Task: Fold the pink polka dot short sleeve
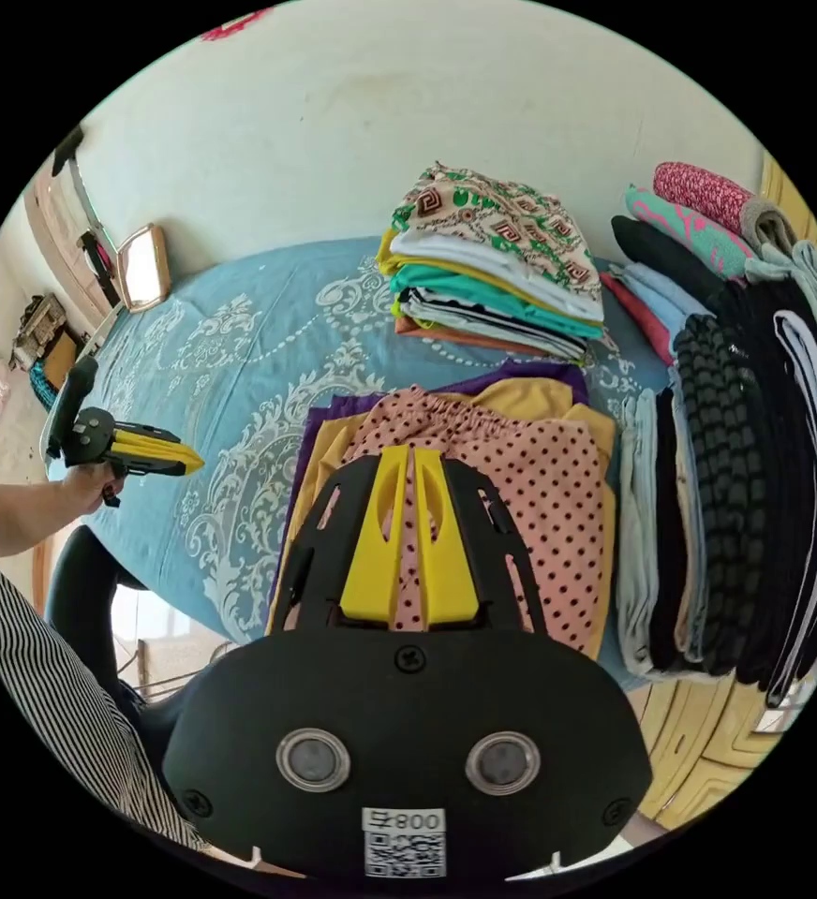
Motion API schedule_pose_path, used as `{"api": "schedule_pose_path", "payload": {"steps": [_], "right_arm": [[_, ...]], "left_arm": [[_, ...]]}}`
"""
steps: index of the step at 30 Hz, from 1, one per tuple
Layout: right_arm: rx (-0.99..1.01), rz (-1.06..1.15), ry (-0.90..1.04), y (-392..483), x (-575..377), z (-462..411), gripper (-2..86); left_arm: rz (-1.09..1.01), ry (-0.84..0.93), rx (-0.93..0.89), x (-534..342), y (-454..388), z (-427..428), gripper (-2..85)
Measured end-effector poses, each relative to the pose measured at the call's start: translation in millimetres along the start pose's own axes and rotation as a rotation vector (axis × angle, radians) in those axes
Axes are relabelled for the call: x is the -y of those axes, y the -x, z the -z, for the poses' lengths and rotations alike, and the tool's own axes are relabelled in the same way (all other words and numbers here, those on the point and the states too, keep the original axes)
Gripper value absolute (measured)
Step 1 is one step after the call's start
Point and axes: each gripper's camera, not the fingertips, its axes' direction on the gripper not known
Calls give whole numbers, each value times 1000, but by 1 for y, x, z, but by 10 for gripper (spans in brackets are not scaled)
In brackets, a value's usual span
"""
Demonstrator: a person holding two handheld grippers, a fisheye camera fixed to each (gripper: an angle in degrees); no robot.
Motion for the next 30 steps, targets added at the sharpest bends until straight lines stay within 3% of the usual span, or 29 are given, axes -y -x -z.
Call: {"api": "schedule_pose_path", "payload": {"steps": [6, 15, 23, 30], "right_arm": [[24, -84, 65, 20, 28, 9, 60], [-51, -185, 104, -5, 105, 32, 76], [-130, -244, 202, -34, 156, 47, 51], [-11, -291, 76, -71, 181, 162, 14]], "left_arm": [[114, -38, -8, -44, -16, -10, 3], [116, -103, 5, -109, -31, -10, 2], [132, -124, 5, -173, -32, -8, 2], [165, -135, -142, -229, -21, 1, 1]]}}
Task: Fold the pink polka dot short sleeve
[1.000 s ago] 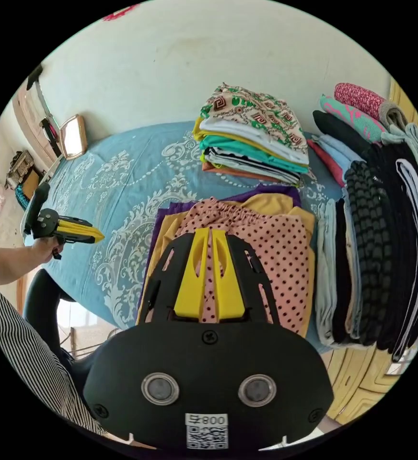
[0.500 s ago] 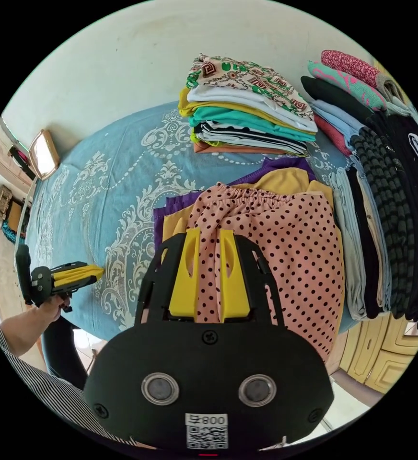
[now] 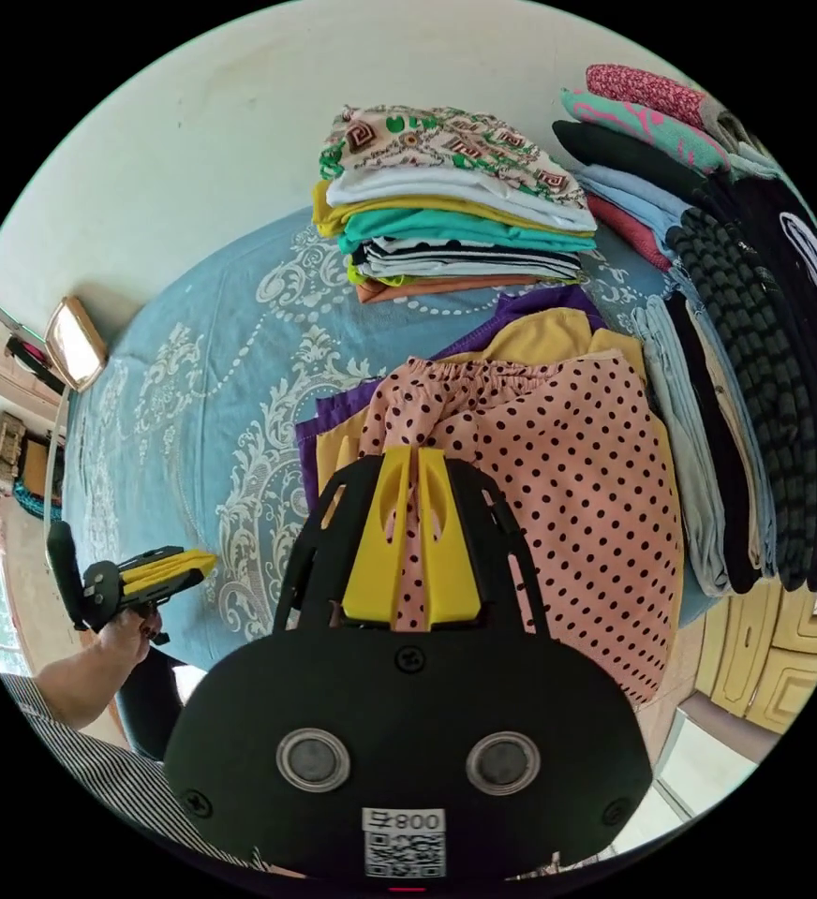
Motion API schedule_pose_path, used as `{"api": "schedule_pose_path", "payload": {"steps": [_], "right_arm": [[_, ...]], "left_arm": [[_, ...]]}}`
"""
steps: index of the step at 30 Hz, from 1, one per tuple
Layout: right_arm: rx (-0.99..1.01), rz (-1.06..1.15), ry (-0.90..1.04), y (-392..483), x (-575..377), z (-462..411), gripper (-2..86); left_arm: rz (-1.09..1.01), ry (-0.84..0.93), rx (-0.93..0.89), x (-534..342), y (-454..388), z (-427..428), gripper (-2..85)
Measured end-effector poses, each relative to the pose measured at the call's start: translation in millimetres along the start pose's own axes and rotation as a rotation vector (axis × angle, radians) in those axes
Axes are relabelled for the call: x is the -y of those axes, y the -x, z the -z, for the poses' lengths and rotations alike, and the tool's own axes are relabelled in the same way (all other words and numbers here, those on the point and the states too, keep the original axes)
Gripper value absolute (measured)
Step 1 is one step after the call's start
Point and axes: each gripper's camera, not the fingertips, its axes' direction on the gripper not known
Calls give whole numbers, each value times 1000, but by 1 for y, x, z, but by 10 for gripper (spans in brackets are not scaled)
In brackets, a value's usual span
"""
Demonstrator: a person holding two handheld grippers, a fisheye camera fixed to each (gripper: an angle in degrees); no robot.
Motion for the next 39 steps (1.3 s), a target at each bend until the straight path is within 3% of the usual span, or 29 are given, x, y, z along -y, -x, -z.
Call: {"api": "schedule_pose_path", "payload": {"steps": [10, 19, 29, 39], "right_arm": [[445, 44, -302, -52, -6, 267, 8], [668, 243, -485, -25, -10, 467, 7], [776, 430, -561, 14, -10, 619, 6], [826, 461, -523, -2, -29, 707, 6]], "left_arm": [[-19, -185, -157, -107, -4, 85, 1], [-81, -361, -199, -210, -15, 175, 2], [-76, -581, -234, -316, -7, 260, 18], [-162, -423, -322, -363, -18, 240, 86]]}}
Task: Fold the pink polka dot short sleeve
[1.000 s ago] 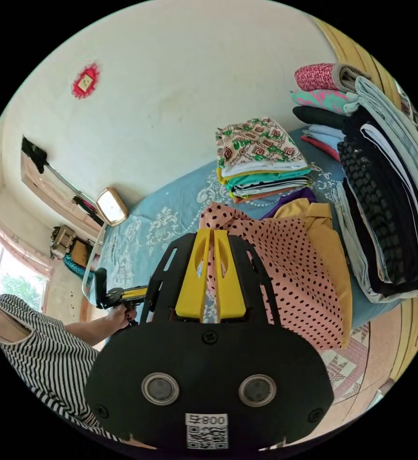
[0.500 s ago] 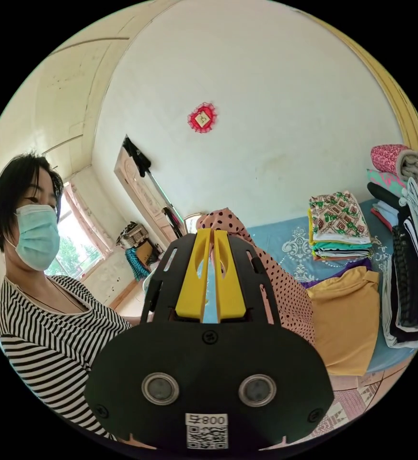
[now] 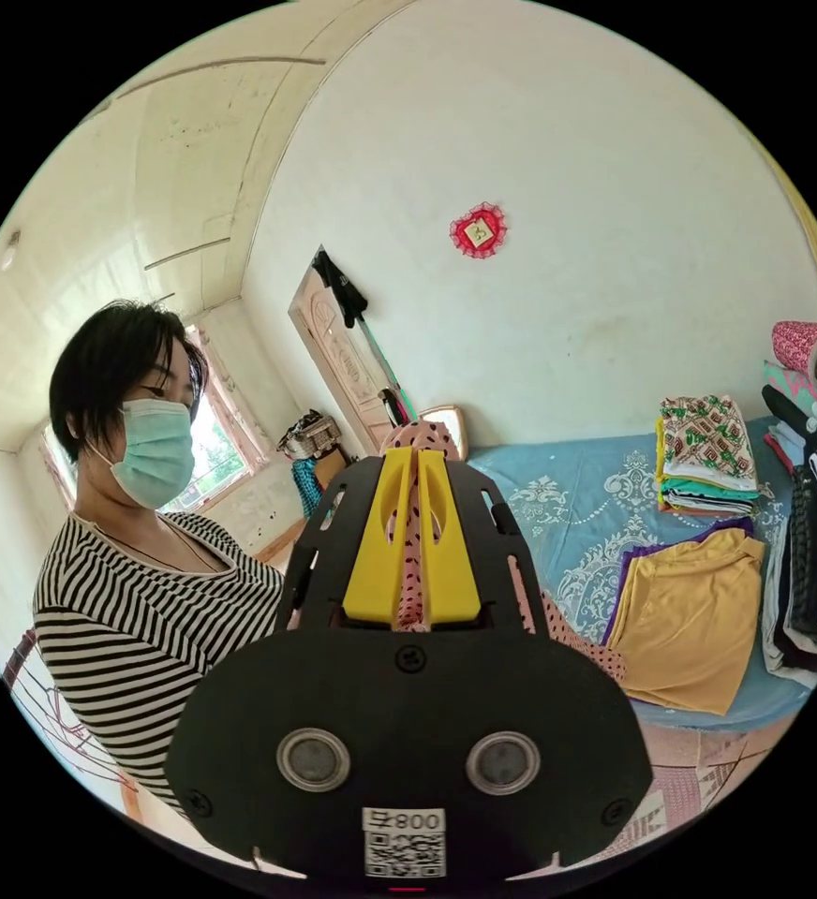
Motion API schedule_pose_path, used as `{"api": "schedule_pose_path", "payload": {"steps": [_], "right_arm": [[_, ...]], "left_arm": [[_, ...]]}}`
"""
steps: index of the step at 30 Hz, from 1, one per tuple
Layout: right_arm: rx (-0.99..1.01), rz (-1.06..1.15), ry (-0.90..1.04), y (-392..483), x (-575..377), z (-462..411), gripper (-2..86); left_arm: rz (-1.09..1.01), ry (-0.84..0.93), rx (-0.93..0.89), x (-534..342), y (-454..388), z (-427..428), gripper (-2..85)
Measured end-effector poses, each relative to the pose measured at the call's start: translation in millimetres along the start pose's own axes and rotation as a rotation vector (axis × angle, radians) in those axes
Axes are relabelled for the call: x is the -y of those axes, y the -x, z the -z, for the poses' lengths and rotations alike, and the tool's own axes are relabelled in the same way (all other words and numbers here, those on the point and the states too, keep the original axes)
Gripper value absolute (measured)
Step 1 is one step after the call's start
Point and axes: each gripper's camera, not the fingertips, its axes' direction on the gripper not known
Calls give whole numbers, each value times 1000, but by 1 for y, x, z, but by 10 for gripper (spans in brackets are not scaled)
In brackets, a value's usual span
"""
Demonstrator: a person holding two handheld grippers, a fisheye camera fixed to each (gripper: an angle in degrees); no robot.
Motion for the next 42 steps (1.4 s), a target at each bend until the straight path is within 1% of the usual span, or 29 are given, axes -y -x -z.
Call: {"api": "schedule_pose_path", "payload": {"steps": [2, 4, 6, 10, 14, 18, 19, 20, 21, 23, 24, 27, 29, 33, 37, 42], "right_arm": [[3, -24, -5, 0, 2, 6, 6], [11, -45, -4, 0, 7, 11, 6], [21, -53, 1, 0, 13, 13, 6], [30, -59, 8, 2, 29, 18, 7], [23, -57, 7, 6, 40, 23, 7], [38, -58, -16, 8, 48, 26, 6], [50, -56, -21, 9, 51, 24, 6], [57, -55, -23, 9, 52, 23, 6], [68, -49, -24, 11, 55, 21, 6], [80, -38, -20, 16, 59, 15, 6], [84, -30, -14, 20, 62, 10, 6], [94, -9, 8, 32, 67, -4, 6], [91, 1, 18, 40, 67, -11, 6], [66, 11, 25, 55, 60, -23, 6], [79, 13, 8, 64, 46, -39, 5], [130, 51, 38, 77, 27, -81, 6]], "left_arm": [[-12, 39, -97, -9, -5, -11, 91], [-45, 79, -138, -15, -14, -21, 90], [-76, 133, -135, -20, -23, -32, 86], [-113, 185, -119, -25, -36, -45, 42], [-150, 169, -80, -29, -49, -31, 15], [-144, 115, -43, -35, -51, -4, 20], [-138, 87, -35, -38, -51, 6, 26], [-141, 71, -15, -42, -51, 15, 50], [-148, 70, -5, -43, -52, 18, 63], [-159, 123, 2, -49, -53, 22, 96], [-160, 138, 0, -51, -52, 22, 98], [-170, 157, 35, -57, -55, 23, 73], [-176, 163, 83, -62, -60, 27, 34], [-133, 90, 159, -75, -58, 60, 13], [-34, -64, 210, -94, -44, 136, 6], [-46, -242, 367, -118, -52, 240, 4]]}}
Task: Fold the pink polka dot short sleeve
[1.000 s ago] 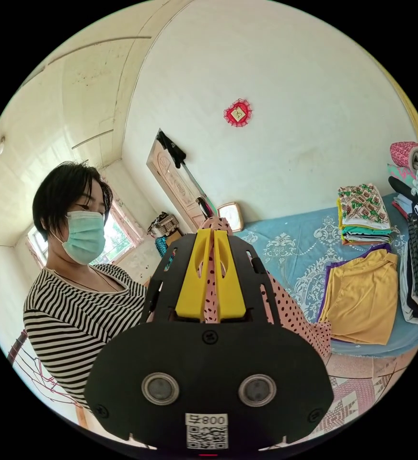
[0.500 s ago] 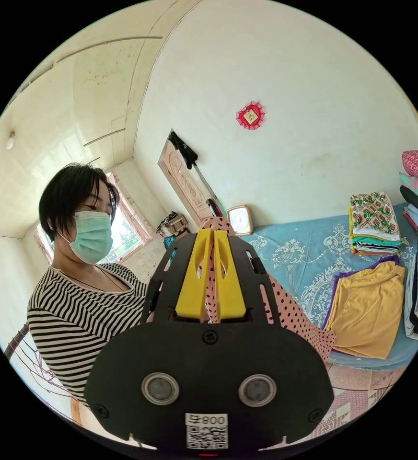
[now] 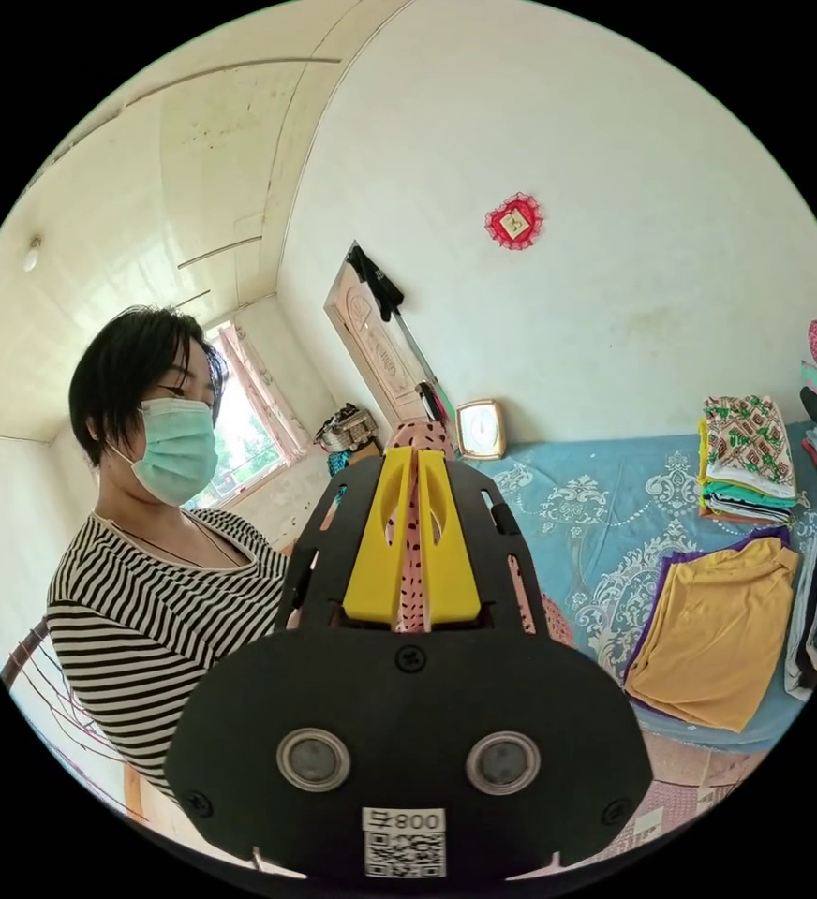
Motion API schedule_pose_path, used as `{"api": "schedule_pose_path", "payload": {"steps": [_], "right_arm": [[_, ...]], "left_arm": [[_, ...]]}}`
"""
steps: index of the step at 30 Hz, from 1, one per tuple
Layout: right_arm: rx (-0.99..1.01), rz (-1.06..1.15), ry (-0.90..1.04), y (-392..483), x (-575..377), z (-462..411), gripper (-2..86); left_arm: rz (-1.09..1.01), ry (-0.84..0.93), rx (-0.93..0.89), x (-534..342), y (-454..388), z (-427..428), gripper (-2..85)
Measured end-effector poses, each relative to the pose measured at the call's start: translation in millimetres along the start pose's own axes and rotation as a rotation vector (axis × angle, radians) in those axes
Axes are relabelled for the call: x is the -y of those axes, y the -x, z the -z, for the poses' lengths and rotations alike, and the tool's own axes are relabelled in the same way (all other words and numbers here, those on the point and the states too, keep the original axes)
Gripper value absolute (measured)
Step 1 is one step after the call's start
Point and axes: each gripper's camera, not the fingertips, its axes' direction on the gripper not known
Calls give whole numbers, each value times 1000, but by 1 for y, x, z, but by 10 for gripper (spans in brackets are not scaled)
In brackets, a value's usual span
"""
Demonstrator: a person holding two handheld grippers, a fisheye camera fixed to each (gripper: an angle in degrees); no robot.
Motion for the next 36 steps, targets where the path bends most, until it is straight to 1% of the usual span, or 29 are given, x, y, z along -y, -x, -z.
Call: {"api": "schedule_pose_path", "payload": {"steps": [5, 11, 16, 21, 24, 25, 26, 27, 28, 29, 31, 32, 34, 35, 36], "right_arm": [[69, 44, 40, 9, -22, -56, 6], [181, 118, 38, 21, -48, -123, 5], [229, 172, 56, 22, -68, -194, 5], [183, 155, 87, -12, -87, -270, 5], [72, 98, 140, -68, -100, -329, 4], [-13, 41, 187, -100, -108, -355, 3], [-44, 5, 210, -118, -113, -368, 3], [-100, -65, 256, -156, -129, -393, 3], [-155, -164, 298, -196, -151, -414, 3], [-167, -207, 320, -215, -164, -424, 3], [-214, -387, 377, -276, -233, -454, 2], [-211, -420, 383, -286, -252, -459, 2], [-200, -510, 409, -312, -334, -477, 2], [-200, -539, 415, -317, -355, -480, 2], [-190, -592, 429, -326, -396, -487, 2]], "left_arm": [[-94, -172, 203, 3, 1, 104, 3], [-190, -309, 380, 1, -8, 172, 3], [-266, -372, 505, 7, -2, 189, 3], [-275, -335, 576, 34, 45, 158, 4], [-213, -218, 630, 62, 106, 103, 7], [-168, -148, 648, 72, 137, 74, 10], [-83, -74, 631, 77, 173, 44, 14], [-46, -27, 612, 77, 193, 28, 17], [35, 73, 591, 72, 228, -4, 23], [128, 153, 579, 59, 261, -32, 29], [198, 258, 581, 26, 298, -68, 39], [235, 321, 591, -1, 318, -87, 46], [285, 407, 557, -48, 341, -112, 51], [332, 446, 532, -83, 353, -123, 51], [358, 457, 519, -100, 357, -127, 51]]}}
